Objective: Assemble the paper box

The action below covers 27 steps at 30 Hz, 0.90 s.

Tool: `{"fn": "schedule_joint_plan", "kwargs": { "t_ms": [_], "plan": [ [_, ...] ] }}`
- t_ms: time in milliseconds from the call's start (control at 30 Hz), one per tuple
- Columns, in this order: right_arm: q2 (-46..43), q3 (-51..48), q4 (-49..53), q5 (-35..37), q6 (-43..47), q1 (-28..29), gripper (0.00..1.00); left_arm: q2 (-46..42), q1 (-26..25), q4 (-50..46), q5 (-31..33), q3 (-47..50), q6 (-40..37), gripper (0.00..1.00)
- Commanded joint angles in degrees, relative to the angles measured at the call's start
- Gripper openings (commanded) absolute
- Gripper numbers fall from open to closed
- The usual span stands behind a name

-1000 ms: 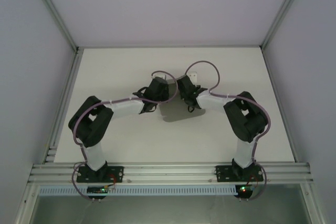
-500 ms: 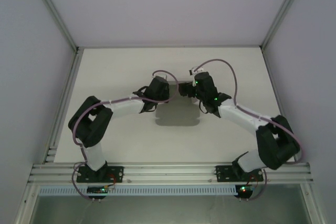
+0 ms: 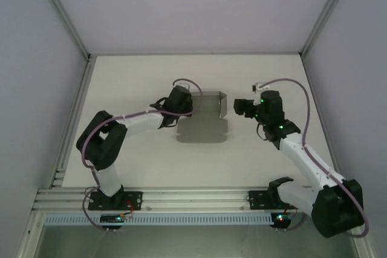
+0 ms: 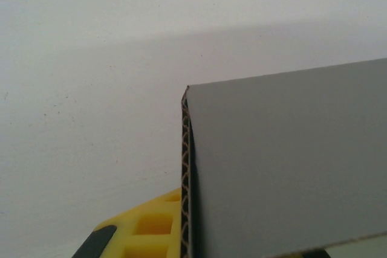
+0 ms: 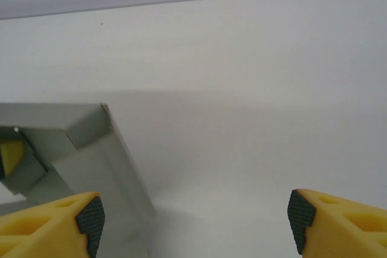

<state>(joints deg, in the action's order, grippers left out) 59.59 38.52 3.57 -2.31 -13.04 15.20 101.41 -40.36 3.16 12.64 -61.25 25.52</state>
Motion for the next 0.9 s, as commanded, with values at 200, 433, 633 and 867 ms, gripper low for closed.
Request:
{"fn": "schedule_joint_plan", "kwargs": {
  "t_ms": [200,433,633,867],
  "plan": [
    [11.4,0.4,-2.7,-15.6,6.9,-1.0,0.72,-3.0,0.6,0.9,-2.8,1.2,-1.4,0.0],
    [22.3,6.4,-6.6,-25.4,10.4,0.7,0.63,-2.9,0.6,1.0,-3.6,1.5,-1.3,0.0],
    [26.4,9.3,-7.5,-22.6,12.4,5.6,0.63,-2.5,0.5,1.0,-4.2,1.1,-1.4,0.0],
    [31.8,15.7,-4.0,-6.2,10.6,11.1,0.44,-2.5,0.5,1.1,-4.5,0.8,-1.4,0.0]
  ]
}}
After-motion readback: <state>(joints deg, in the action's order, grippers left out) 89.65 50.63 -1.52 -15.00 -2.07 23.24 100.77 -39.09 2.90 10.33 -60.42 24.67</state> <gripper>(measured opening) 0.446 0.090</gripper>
